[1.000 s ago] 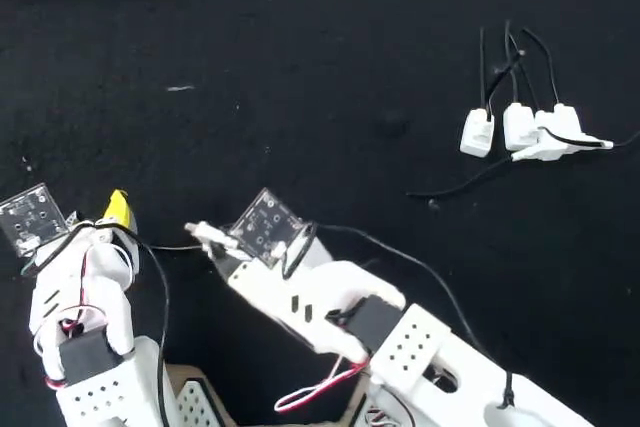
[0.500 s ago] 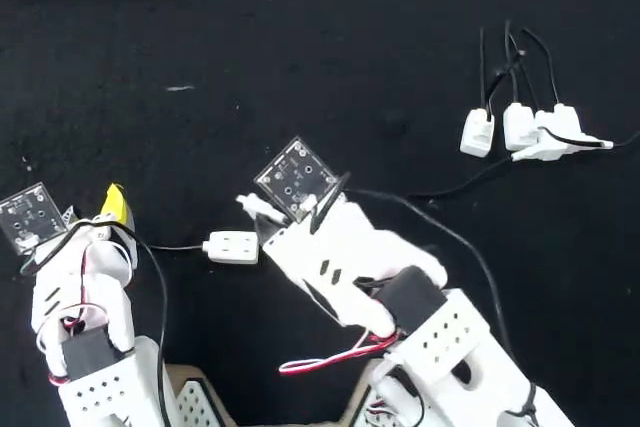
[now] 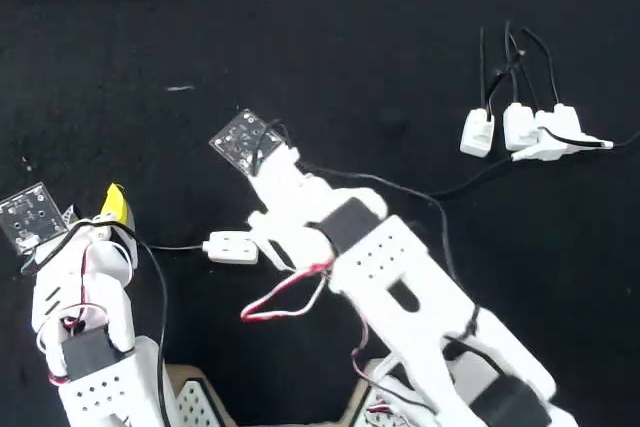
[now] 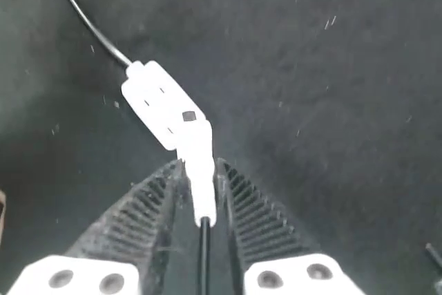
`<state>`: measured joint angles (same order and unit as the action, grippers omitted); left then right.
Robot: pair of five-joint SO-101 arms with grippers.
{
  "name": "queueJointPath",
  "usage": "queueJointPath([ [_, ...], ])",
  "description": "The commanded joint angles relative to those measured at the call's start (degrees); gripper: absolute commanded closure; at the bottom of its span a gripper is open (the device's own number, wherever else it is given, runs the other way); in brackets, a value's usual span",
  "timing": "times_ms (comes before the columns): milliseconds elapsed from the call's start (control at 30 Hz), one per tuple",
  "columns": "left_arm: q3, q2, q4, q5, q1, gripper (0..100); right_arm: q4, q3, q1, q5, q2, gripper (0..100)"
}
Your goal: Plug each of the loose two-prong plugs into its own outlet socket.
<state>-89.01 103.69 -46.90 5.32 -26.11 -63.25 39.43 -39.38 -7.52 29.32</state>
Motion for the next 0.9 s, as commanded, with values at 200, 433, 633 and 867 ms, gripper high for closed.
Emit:
queueJointPath([
  [200, -2.95, -0.35, 0.62, -11.34, 12.79, 78, -0.18, 0.22, 0.00, -0.35, -3.30, 98.8],
  [433, -0.22, -10.02, 2.99, -12.04, 13.23, 78, 1.14, 1.45, -2.02, 0.00, -7.60, 98.8],
  [633, 3.03, -26.37, 10.99, -11.78, 13.23, 78, 4.48, 1.36, -3.16, 0.44, -11.56, 98.8],
  [867, 2.95, -36.75, 20.57, -11.78, 13.32, 78, 4.57, 1.54, -4.04, 1.93, -12.26, 98.8],
])
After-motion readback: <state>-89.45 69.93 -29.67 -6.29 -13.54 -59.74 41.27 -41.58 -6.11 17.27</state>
